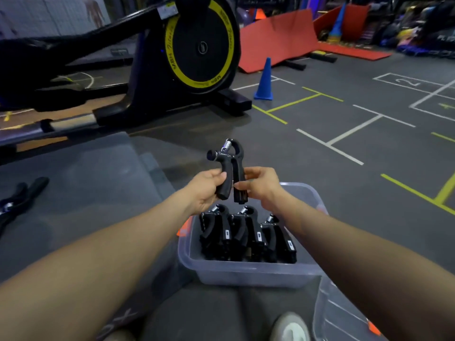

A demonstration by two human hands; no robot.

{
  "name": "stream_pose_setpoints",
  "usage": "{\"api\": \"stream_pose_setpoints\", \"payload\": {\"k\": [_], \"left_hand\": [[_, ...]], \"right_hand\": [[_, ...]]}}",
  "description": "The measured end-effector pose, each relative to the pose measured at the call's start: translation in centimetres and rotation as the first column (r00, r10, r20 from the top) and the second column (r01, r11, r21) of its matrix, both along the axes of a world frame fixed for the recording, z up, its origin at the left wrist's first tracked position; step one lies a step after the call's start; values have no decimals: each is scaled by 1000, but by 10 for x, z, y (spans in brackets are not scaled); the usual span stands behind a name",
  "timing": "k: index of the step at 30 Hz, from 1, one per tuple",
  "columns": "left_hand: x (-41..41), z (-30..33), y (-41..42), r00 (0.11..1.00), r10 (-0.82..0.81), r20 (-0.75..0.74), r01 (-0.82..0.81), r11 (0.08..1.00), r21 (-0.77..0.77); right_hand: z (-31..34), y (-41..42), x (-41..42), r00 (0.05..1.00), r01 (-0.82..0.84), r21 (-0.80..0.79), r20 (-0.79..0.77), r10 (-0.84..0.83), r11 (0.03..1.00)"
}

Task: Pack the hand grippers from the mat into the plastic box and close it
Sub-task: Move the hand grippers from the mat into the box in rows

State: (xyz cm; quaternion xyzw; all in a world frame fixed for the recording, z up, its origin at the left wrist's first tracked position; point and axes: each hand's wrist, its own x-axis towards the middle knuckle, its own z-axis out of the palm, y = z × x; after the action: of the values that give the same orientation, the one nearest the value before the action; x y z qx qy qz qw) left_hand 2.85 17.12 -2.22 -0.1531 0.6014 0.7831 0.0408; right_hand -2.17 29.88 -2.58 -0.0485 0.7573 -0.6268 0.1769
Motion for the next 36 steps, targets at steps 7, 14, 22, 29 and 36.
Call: {"api": "stream_pose_setpoints", "payload": {"k": [7,14,22,29,36], "left_hand": [[-17,-47,34,983,20,180,74,863,-500],[-31,-87,58,951,-118,286,295,624,-724],[-40,-124,65,922,-172,347,387,466,-796],[-43,-144,62,902,-191,388,433,419,-798],[-46,-150,63,895,-193,401,445,428,-787]], "right_hand": [[-46,65,-19,977,181,246,62,-202,952],[-80,106,-26,966,159,455,112,-234,876],[-129,107,-38,936,182,523,167,-310,833],[-160,110,-41,892,256,532,191,-410,807],[-174,106,-43,887,279,548,166,-430,788]]}}
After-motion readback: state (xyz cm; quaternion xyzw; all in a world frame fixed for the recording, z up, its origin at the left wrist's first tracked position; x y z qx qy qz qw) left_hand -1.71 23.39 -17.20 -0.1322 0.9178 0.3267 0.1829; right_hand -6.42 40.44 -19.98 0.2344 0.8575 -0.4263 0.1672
